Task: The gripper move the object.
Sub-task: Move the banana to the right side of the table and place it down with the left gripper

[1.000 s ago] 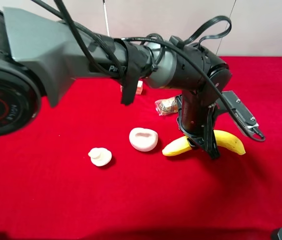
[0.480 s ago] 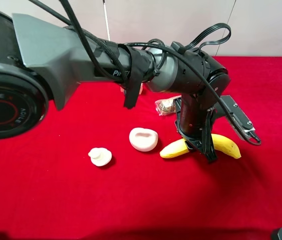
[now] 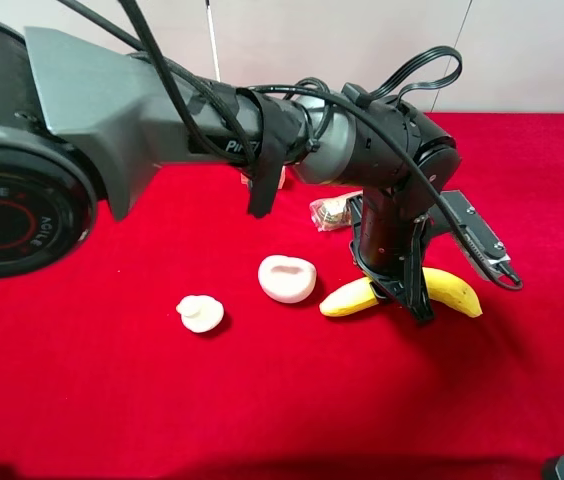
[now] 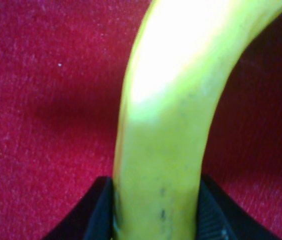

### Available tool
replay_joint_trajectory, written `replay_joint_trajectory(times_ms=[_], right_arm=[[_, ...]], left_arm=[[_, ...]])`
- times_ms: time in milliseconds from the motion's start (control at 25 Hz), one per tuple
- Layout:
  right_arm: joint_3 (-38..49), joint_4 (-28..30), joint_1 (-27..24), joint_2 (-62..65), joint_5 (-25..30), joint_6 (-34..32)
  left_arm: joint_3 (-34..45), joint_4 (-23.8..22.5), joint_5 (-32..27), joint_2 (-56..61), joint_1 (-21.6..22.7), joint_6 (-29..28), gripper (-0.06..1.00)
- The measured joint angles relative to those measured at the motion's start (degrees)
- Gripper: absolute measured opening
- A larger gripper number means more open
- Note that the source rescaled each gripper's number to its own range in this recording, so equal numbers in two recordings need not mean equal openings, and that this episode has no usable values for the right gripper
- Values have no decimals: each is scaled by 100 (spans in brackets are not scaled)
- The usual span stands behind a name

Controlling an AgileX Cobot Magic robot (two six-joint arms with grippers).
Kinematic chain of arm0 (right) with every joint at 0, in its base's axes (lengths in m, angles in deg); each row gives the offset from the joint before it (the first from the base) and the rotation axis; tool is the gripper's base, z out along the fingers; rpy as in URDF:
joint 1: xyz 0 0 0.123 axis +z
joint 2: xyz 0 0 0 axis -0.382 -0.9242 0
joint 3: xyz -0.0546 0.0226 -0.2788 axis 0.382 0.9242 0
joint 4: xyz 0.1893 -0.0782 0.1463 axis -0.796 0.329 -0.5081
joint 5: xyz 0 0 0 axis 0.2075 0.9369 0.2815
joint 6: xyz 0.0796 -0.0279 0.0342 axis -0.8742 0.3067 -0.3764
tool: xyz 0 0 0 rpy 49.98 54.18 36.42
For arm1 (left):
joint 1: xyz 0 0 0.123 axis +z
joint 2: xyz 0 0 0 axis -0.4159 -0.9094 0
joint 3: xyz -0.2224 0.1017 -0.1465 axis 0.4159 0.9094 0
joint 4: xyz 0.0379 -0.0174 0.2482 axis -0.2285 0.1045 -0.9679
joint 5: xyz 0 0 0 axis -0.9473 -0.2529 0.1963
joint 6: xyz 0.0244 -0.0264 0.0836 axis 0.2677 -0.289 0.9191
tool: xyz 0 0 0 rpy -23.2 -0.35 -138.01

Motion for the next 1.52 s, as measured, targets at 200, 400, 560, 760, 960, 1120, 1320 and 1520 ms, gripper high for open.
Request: replay_joint_trajectory(times_ms=[200,400,560,760,960,1120,1320,1520], right_arm=[[0,0,0,0,0,0],[0,0,0,0,0,0],[0,0,0,0,0,0],[0,0,0,0,0,0],[0,0,0,0,-2,0],[0,0,0,0,-2,0],[0,0,0,0,-2,0],[0,0,0,0,-2,0]], left_arm=[[0,0,0,0,0,0,1],[0,0,-6,-20,0,6,27],[0,0,-6,-20,0,6,52],[0,0,-6,-20,0,6,88],[0,0,-6,-20,0,12,98],[0,0,-6,-20,0,12,99],[-20,0,-16,14,0,12,100],[-68,0,-122,347,0,12,100]])
